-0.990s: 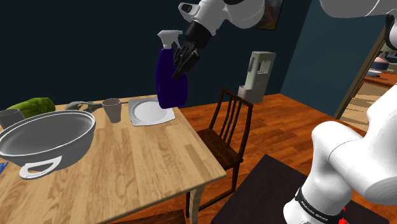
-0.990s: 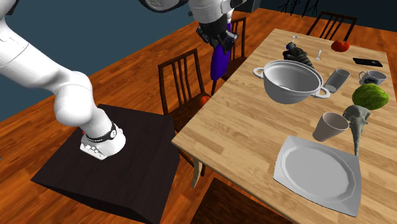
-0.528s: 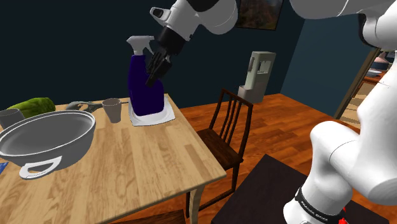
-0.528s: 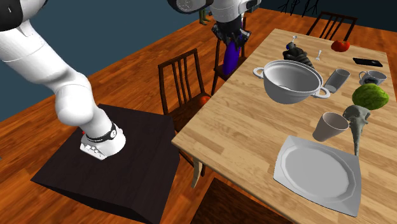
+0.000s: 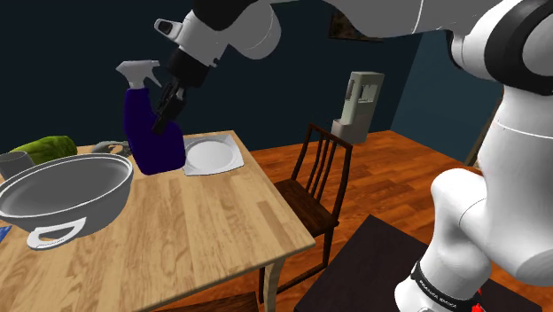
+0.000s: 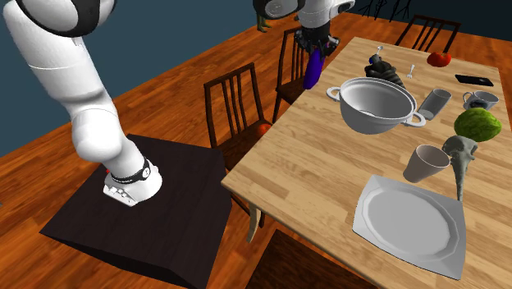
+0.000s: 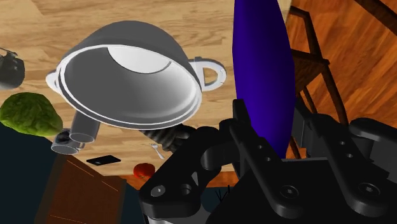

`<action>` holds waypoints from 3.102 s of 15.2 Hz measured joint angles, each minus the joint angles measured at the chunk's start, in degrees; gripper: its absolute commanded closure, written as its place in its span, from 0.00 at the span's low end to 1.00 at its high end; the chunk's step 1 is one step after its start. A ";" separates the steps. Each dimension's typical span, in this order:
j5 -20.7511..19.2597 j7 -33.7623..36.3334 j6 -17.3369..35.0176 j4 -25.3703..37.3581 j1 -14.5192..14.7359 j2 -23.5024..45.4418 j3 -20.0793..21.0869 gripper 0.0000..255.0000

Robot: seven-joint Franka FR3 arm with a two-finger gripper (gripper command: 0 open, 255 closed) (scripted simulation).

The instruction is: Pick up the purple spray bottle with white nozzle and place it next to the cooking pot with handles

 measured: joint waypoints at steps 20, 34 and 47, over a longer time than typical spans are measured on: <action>4.05 7.84 -3.07 38.10 -1.58 33.23 3.74 1.00; 6.58 3.05 5.91 29.18 -0.90 34.01 5.10 1.00; 9.52 -1.51 12.76 24.78 -1.36 36.93 7.02 1.00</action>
